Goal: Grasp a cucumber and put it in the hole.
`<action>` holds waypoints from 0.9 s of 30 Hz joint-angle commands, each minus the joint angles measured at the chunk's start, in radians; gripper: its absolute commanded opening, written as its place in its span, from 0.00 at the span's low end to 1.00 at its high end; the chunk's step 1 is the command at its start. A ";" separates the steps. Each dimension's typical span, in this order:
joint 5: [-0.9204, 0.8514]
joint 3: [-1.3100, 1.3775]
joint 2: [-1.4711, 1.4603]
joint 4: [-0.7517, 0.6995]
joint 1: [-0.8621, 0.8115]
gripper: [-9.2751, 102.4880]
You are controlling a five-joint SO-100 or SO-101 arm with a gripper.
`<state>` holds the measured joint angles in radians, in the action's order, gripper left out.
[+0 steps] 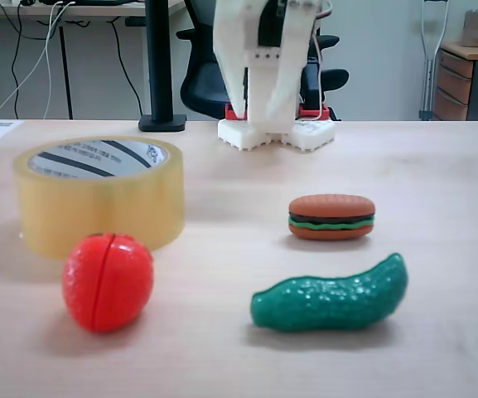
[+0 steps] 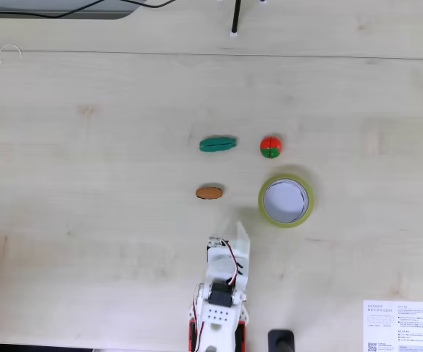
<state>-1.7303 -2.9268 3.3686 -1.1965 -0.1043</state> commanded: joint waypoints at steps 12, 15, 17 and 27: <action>-0.239 0.557 -0.723 0.330 0.006 0.29; -0.370 0.693 -0.919 0.385 0.006 0.33; -0.479 0.756 -1.023 0.439 0.006 0.38; -0.923 0.861 -1.322 0.650 0.023 0.55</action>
<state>-2.5449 -2.1537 2.0816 -0.6274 -0.0905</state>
